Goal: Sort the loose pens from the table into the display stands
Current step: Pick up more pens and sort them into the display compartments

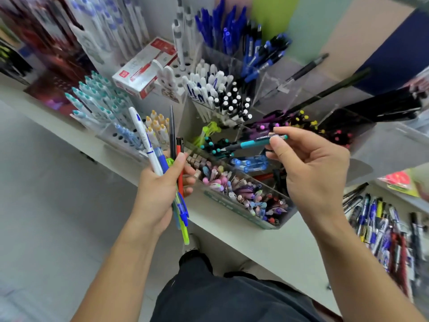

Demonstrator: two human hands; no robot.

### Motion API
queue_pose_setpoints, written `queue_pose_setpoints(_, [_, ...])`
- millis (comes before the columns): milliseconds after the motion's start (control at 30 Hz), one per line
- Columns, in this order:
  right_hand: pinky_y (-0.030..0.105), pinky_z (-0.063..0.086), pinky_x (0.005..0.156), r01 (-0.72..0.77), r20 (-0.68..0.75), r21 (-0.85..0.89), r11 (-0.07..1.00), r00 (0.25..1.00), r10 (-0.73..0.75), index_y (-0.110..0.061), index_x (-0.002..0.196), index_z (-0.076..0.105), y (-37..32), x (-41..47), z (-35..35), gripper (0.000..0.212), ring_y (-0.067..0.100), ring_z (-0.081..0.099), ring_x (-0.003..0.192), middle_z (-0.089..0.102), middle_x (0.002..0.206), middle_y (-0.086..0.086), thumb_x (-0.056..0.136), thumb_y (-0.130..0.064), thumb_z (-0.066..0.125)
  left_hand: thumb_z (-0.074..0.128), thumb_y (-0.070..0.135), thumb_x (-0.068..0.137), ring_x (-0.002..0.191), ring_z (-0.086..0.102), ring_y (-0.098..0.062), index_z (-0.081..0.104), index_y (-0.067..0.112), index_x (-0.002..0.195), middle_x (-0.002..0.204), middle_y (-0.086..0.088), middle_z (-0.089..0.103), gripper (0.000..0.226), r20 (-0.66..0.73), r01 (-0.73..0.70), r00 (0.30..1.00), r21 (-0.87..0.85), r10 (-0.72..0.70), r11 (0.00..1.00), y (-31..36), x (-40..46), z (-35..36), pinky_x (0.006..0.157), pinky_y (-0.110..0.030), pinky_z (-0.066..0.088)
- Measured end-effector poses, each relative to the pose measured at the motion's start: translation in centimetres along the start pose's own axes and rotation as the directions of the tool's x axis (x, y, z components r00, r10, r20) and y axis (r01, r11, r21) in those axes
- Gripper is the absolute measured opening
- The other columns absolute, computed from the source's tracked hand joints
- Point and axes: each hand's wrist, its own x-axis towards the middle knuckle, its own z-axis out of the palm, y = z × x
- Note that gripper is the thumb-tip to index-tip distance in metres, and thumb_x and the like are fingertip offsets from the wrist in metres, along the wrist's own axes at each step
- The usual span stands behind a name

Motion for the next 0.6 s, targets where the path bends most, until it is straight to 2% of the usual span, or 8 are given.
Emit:
queue_pose_setpoints(100, [0.029,0.062,0.075,0.059,0.015,-0.138,0.989,0.998,-0.057,-0.013,0.106,0.078,1.0,0.5,2.4,0.017,0.01,0.074,0.078,0.076,0.088,-0.001,0.089,-0.011,0.076,0.064,0.023,0.097,0.053,0.048,-0.011,0.064,0.006,0.102,0.068,-0.002,0.061,0.017,0.003,0.063,0.998,-0.045,-0.063,0.997,-0.4,0.4,-0.4,0.044,-0.02,0.039])
queue_pose_setpoints(200, [0.035,0.06,0.083,0.198,0.159,-0.39,0.899,0.976,-0.146,-0.014,0.107,0.078,2.3,1.4,5.2,0.019,0.011,0.071,0.085,0.076,0.096,-0.001,0.088,-0.014,0.077,0.057,0.012,0.101,0.054,0.044,-0.01,0.064,0.005,0.104,0.075,-0.005,0.059,0.011,0.096,0.131,0.988,-0.135,-0.119,0.982,-0.4,0.6,-0.5,0.042,-0.018,0.035])
queue_pose_setpoints(267, [0.038,0.057,0.086,0.206,0.246,-0.485,0.85,0.965,-0.093,-0.013,0.107,0.077,2.9,2.2,6.7,0.018,0.015,0.069,0.089,0.076,0.098,0.001,0.089,-0.013,0.075,0.048,0.006,0.101,0.055,0.044,-0.011,0.062,0.002,0.112,0.077,-0.005,0.059,0.018,0.164,0.173,0.976,-0.199,-0.141,0.965,-0.1,0.5,-0.4,0.041,-0.018,0.035])
queue_pose_setpoints(333, [0.039,0.056,0.082,0.198,0.304,-0.601,0.775,0.953,-0.008,-0.012,0.103,0.076,3.3,3.1,7.6,0.014,0.022,0.067,0.087,0.074,0.096,0.006,0.09,-0.01,0.072,0.044,0.003,0.1,0.055,0.044,-0.011,0.063,0.001,0.111,0.078,-0.005,0.059,0.022,0.219,0.197,0.964,-0.218,-0.149,0.956,0.3,0.4,-0.5,0.041,-0.018,0.035])
queue_pose_setpoints(467, [0.043,0.056,0.08,0.223,0.39,-0.739,0.636,0.911,0.133,-0.003,0.1,0.076,2.5,4.0,8.0,0.015,0.033,0.066,0.09,0.072,0.098,0.016,0.094,-0.01,0.064,0.046,0.002,0.1,0.057,0.047,-0.011,0.064,0.001,0.113,0.08,-0.006,0.06,0.022,0.335,0.189,0.933,-0.147,-0.131,0.971,0.6,0.3,-0.6,0.044,-0.018,0.037])
queue_pose_setpoints(533, [0.043,0.053,0.079,0.286,0.435,-0.694,0.66,0.898,0.069,-0.003,0.096,0.074,1.4,3.7,7.1,0.026,0.029,0.064,0.087,0.069,0.094,0.014,0.101,-0.022,0.058,0.05,0.003,0.099,0.058,0.049,-0.012,0.066,0.001,0.113,0.08,-0.007,0.062,0.021,0.406,0.168,0.907,-0.096,-0.115,0.981,0.7,0.1,-0.6,0.045,-0.019,0.039])
queue_pose_setpoints(567, [0.042,0.052,0.075,0.302,0.448,-0.625,0.72,0.894,0.015,-0.002,0.091,0.071,0.7,3.3,6.5,0.032,0.024,0.062,0.081,0.068,0.087,0.014,0.103,-0.026,0.055,0.053,0.004,0.098,0.058,0.05,-0.012,0.068,0.003,0.109,0.08,-0.008,0.064,0.019,0.44,0.149,0.892,-0.063,-0.107,0.987,0.8,0.0,-0.5,0.046,-0.02,0.039])
queue_pose_setpoints(600, [0.041,0.05,0.068,0.223,0.433,-0.501,0.836,0.901,0.018,-0.001,0.085,0.069,-0.2,2.9,5.9,0.037,0.019,0.058,0.07,0.065,0.077,0.015,0.103,-0.03,0.055,0.057,0.005,0.096,0.059,0.051,-0.013,0.072,0.006,0.102,0.081,-0.009,0.066,0.016,0.474,0.127,0.875,-0.025,-0.1,0.992,0.8,-0.1,-0.4,0.046,-0.021,0.04])
